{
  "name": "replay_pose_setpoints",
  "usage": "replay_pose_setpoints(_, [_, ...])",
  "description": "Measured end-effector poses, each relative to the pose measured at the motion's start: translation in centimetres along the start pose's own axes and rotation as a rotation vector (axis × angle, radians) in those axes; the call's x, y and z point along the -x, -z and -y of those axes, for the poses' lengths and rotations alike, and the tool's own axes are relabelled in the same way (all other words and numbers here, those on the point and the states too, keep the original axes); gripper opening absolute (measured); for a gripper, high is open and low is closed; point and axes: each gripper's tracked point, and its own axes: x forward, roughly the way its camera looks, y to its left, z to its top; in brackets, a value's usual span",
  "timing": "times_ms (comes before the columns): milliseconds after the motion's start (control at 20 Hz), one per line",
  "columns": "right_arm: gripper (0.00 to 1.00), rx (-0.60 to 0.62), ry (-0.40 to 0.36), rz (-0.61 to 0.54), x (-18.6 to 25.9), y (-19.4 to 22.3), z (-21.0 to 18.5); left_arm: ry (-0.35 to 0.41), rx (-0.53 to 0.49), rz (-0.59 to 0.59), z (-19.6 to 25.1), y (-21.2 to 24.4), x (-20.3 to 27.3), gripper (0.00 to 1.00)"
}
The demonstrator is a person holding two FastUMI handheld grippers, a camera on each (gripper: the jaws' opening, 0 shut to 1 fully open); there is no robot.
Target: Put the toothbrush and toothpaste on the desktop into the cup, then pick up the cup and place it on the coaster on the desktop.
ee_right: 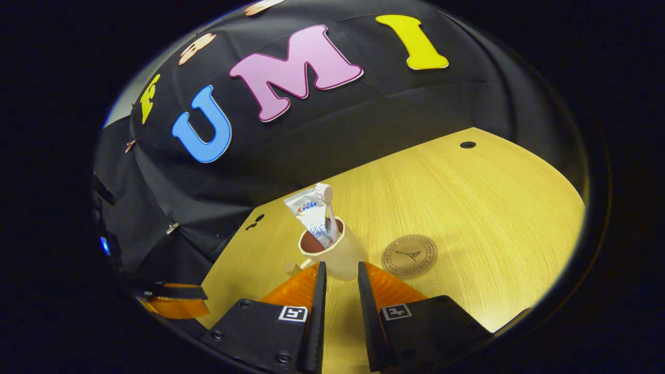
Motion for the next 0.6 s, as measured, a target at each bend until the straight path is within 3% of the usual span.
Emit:
replay_pose_setpoints(50, [0.37,0.009,0.0,-0.022,1.0,0.5,0.4,0.019,0.004,-0.016,0.4,-0.2,-0.8,0.76])
replay_pose_setpoints(100, [0.19,0.012,-0.004,-0.047,2.1,1.0,0.8,0.039,0.008,-0.035,0.9,-0.5,-1.5,0.76])
replay_pose_setpoints(150, [0.37,0.015,-0.004,-0.069,3.1,1.5,1.2,0.052,0.01,-0.059,1.2,-0.6,-2.3,0.75])
replay_pose_setpoints(400, [0.43,-0.012,0.016,-0.141,7.9,3.1,4.4,0.073,-0.04,-0.19,2.4,-0.8,-6.6,0.76])
replay_pose_setpoints(450, [0.26,-0.028,0.017,-0.151,8.8,3.3,4.9,0.064,-0.065,-0.22,2.3,-0.6,-7.4,0.76])
replay_pose_setpoints(500, [0.43,-0.044,0.017,-0.162,9.6,3.5,5.4,0.054,-0.09,-0.251,2.2,-0.3,-8.3,0.76])
replay_pose_setpoints(600, [0.43,-0.076,0.025,-0.171,11.1,3.9,6.5,0.041,-0.125,-0.307,2.1,0.0,-10.0,0.76])
